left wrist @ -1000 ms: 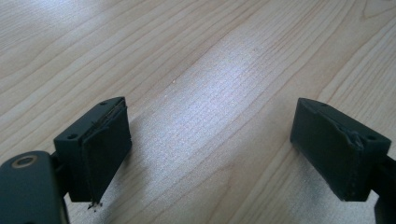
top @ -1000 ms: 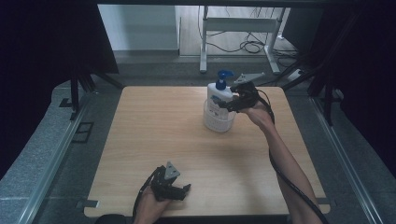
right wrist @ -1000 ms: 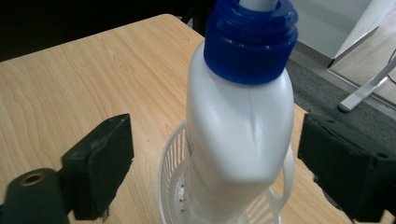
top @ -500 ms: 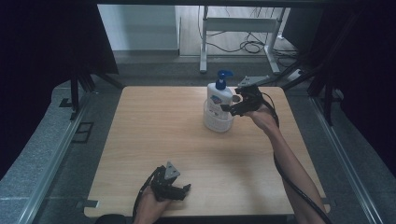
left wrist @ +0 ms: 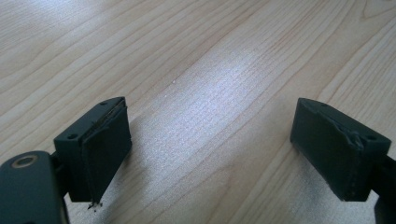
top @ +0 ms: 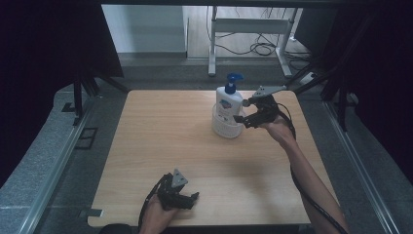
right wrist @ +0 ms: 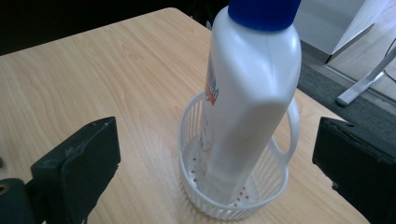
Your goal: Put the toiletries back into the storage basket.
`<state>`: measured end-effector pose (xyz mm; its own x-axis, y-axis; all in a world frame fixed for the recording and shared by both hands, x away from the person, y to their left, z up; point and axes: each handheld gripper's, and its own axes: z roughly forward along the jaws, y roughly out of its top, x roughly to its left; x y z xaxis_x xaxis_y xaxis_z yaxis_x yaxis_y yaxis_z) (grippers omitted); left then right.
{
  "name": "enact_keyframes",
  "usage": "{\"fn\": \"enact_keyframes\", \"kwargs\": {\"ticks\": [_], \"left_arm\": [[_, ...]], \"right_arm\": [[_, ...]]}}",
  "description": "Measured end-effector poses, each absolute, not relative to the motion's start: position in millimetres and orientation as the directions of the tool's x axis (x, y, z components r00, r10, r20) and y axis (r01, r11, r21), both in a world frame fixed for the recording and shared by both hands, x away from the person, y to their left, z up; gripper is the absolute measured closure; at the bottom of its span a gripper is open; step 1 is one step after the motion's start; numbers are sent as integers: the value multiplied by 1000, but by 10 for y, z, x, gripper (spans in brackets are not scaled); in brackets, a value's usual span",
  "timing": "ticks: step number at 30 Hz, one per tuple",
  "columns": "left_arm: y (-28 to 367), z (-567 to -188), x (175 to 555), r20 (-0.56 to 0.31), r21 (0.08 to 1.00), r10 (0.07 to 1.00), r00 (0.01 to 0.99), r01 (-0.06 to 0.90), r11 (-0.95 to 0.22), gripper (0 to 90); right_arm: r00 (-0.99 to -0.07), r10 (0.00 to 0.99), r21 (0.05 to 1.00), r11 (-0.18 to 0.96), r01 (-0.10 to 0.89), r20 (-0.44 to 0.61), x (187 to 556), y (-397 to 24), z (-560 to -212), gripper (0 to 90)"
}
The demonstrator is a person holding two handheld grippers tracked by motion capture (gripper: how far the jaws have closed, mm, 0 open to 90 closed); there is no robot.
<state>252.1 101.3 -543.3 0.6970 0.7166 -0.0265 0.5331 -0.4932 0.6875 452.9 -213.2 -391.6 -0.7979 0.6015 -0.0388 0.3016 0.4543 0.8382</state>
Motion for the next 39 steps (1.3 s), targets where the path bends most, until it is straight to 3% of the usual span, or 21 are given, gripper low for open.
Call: {"fn": "enact_keyframes", "kwargs": {"ticks": [39], "left_arm": [[1007,-5432,2518,-28,688,720,693,536,-489,117]], "right_arm": [[-789,613,815,477,330,-39,4037,-2432,-4217,13]]}}
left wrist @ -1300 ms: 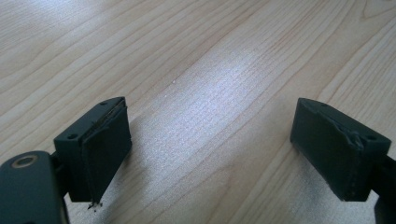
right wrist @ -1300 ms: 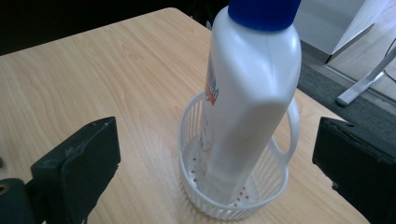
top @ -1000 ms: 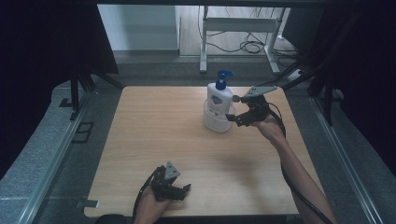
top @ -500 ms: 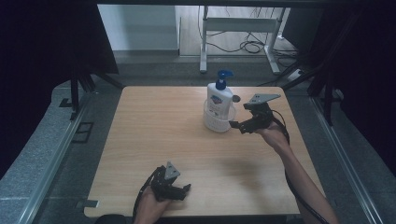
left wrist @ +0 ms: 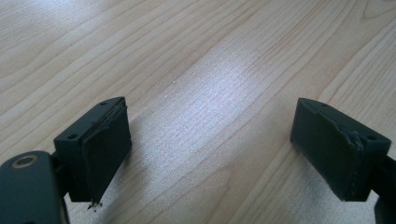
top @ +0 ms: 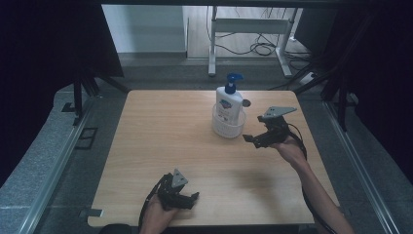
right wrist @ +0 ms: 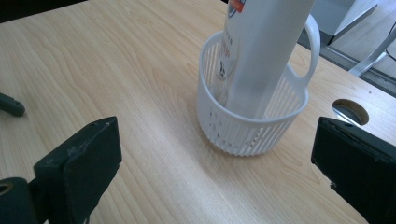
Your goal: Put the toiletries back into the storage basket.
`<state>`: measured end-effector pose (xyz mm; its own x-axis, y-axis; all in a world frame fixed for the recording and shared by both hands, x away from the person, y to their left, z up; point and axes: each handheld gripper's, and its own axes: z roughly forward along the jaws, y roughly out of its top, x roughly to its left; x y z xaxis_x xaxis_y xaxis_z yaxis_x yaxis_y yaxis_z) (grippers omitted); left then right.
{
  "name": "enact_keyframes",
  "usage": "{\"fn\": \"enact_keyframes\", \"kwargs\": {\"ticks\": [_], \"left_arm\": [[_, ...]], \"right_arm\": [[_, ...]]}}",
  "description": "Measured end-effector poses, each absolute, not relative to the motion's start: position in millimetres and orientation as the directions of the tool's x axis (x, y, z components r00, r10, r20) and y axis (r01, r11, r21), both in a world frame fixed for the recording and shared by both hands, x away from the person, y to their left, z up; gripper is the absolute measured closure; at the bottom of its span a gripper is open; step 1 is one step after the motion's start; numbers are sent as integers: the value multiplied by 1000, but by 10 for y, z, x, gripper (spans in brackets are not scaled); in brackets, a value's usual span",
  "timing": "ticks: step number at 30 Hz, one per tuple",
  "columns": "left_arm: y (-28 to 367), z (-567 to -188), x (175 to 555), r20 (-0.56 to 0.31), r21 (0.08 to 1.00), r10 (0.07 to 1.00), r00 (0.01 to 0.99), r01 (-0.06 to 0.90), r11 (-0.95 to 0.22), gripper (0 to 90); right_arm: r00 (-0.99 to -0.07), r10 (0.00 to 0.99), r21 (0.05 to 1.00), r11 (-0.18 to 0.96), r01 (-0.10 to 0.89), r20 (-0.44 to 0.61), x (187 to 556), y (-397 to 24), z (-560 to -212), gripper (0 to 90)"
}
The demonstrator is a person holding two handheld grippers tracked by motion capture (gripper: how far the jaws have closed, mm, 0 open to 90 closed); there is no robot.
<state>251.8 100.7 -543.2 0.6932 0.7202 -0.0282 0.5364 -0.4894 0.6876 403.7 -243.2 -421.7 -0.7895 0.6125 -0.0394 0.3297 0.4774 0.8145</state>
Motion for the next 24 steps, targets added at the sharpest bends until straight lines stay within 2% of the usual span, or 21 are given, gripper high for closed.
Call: {"fn": "enact_keyframes", "kwargs": {"ticks": [24], "left_arm": [[1004,-5432,2516,-29,688,723,691,539,-487,117]], "right_arm": [[-764,644,796,483,366,-40,3655,-2735,-4598,13]]}}
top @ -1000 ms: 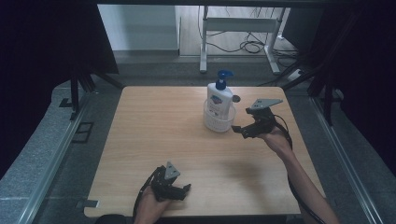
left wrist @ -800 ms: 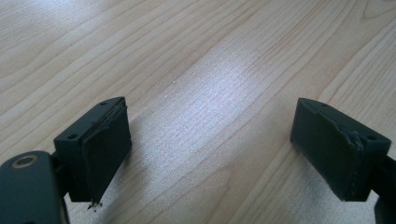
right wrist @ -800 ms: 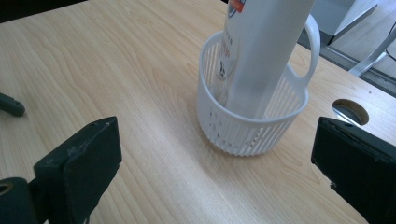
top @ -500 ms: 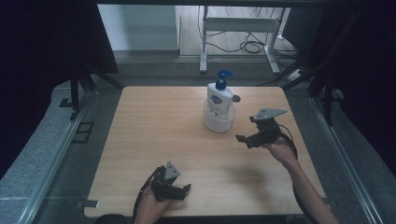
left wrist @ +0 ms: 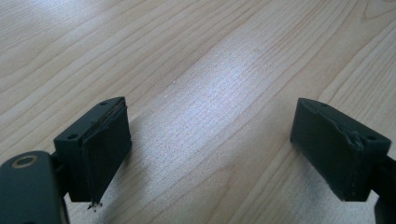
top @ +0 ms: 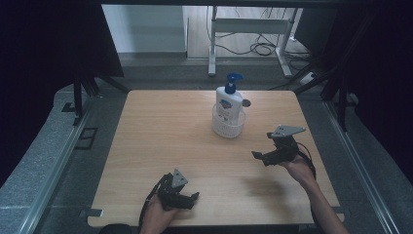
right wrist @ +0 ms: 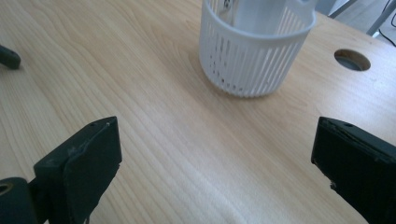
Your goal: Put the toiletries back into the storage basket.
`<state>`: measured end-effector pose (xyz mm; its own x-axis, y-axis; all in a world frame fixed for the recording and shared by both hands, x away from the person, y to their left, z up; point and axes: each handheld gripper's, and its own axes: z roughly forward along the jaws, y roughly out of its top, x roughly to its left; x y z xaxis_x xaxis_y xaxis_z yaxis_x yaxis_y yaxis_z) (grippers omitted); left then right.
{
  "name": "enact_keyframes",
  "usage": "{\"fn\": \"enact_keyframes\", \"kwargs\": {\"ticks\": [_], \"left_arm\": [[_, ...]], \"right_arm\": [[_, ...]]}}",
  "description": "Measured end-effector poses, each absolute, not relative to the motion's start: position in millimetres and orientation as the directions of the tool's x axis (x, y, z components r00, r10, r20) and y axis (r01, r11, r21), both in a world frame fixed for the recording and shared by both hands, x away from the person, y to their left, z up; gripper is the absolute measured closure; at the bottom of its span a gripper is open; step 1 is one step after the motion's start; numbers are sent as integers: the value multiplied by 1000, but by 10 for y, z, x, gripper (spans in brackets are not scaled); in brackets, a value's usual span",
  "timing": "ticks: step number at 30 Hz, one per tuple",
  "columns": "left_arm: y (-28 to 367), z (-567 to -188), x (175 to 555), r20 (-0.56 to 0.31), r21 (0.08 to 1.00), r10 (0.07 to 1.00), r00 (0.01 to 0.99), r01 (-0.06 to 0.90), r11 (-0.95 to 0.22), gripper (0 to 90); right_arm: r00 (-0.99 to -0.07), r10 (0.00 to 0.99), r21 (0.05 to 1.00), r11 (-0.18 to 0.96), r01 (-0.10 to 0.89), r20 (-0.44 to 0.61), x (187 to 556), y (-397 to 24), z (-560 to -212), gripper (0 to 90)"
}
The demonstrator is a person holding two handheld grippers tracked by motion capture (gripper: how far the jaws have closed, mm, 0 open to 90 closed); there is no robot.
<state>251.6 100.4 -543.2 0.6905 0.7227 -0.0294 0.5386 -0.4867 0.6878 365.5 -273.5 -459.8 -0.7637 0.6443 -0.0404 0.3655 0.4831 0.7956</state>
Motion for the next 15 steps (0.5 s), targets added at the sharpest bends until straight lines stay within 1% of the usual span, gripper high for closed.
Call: {"fn": "enact_keyframes", "kwargs": {"ticks": [15], "left_arm": [[999,-5433,2513,-31,689,726,687,541,-482,117]], "right_arm": [[-754,655,781,492,386,-40,3384,-2818,-4885,14]]}}
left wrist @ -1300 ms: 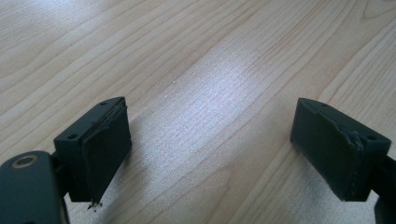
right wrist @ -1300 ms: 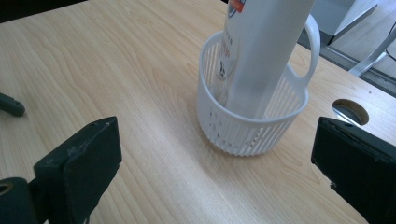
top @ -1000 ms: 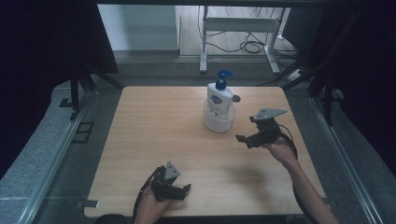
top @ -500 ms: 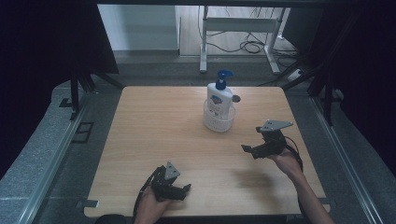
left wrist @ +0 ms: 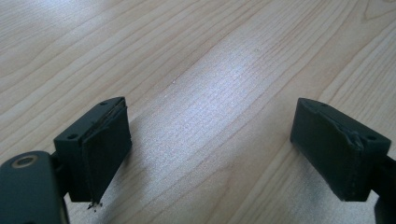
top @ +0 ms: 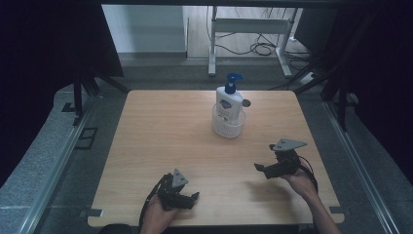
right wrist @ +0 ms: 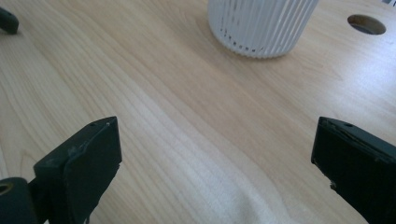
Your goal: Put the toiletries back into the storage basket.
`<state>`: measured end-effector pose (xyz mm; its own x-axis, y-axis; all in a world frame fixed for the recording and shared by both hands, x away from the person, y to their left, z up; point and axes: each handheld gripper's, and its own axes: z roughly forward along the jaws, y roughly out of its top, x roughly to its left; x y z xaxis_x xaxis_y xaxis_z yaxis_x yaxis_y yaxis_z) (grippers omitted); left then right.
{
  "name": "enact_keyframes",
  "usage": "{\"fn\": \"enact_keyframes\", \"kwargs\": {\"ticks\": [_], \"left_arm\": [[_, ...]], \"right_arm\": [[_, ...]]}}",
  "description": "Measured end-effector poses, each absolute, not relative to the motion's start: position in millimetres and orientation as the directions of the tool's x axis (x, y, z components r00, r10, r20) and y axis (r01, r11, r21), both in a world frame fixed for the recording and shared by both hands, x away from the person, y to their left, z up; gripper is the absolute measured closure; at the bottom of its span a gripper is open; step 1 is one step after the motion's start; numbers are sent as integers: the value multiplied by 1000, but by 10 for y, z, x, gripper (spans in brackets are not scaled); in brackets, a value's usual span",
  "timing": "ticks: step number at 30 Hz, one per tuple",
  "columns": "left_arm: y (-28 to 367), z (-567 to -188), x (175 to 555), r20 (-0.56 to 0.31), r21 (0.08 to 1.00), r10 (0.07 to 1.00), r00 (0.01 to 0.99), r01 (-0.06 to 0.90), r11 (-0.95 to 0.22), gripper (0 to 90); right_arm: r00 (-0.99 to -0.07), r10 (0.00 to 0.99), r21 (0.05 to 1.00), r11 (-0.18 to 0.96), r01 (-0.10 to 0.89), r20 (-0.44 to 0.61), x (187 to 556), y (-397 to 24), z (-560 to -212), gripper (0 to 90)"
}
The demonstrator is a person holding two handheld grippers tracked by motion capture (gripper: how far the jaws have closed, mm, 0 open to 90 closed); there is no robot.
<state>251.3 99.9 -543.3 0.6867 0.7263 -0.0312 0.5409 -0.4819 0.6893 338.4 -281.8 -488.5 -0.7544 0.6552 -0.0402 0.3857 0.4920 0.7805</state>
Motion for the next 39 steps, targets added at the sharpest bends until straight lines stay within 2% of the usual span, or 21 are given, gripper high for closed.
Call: {"fn": "enact_keyframes", "kwargs": {"ticks": [20,30,39], "left_arm": [[996,-5433,2511,-31,689,728,684,542,-481,117],[994,-5433,2509,-31,689,729,684,543,-480,117],[990,-5434,2508,-30,688,729,684,544,-481,113]], "right_arm": [[-756,655,748,507,428,-11,3132,-2847,-5251,8],[-767,641,709,549,442,-18,3059,-2825,-5420,6],[-767,642,704,546,454,-4,3036,-2825,-5431,11]]}}
